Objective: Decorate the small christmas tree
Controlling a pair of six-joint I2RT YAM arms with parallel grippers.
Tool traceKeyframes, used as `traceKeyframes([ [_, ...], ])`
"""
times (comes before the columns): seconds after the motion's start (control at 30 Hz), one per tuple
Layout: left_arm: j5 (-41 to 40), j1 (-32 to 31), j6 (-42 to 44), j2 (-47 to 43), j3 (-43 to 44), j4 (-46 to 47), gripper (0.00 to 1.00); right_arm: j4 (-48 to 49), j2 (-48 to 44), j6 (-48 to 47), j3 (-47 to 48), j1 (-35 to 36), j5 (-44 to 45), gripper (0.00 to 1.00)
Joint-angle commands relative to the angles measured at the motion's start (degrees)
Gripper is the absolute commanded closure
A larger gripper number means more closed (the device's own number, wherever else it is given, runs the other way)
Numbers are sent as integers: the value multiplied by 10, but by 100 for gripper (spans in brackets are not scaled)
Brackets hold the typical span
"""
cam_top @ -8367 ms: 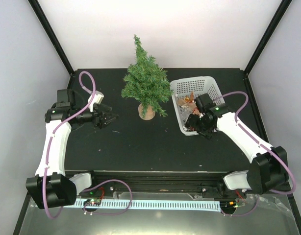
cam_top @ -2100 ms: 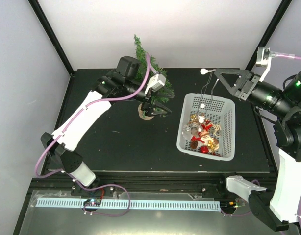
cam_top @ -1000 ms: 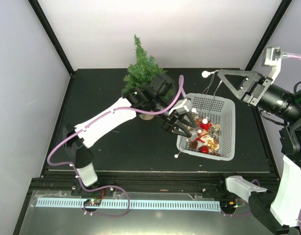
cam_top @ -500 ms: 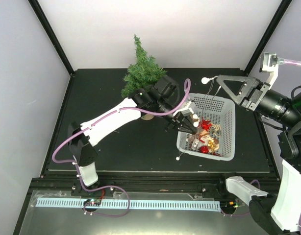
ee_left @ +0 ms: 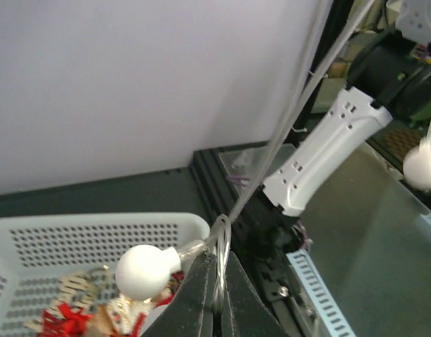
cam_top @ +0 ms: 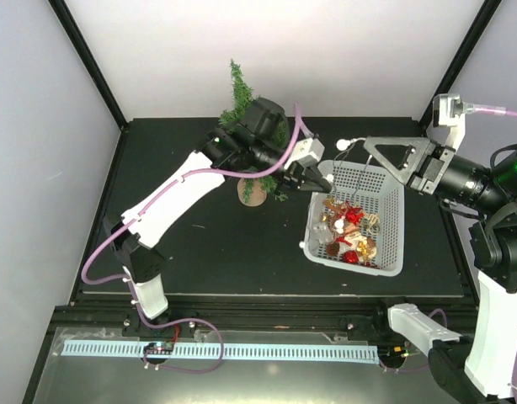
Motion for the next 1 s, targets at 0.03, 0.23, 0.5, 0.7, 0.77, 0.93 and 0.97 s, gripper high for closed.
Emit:
traceKeyframes([
  [0.03,-1,6,-11,17,68,2,98,52,-26,23,-41,3,-48,99],
  [0.23,-1,6,-33,54,98,15,98,77,-41,43,-72,3,-72,99],
  [0.5,-98,11,-22,88,104,9,99,118,-36,80,-57,3,-114,99],
  [0.7,-119,41,-31,75,107,26,98,106,-39,77,-48,3,-124,99],
  [0.77,-123,52,-30,71,116,28,99,106,-45,80,-52,3,-127,99],
  [0.93,-120,83,-31,53,134,24,99,48,-51,47,-35,3,-110,99],
  [0.97,-116,88,-29,44,133,22,98,27,-48,34,-22,2,-104,99],
])
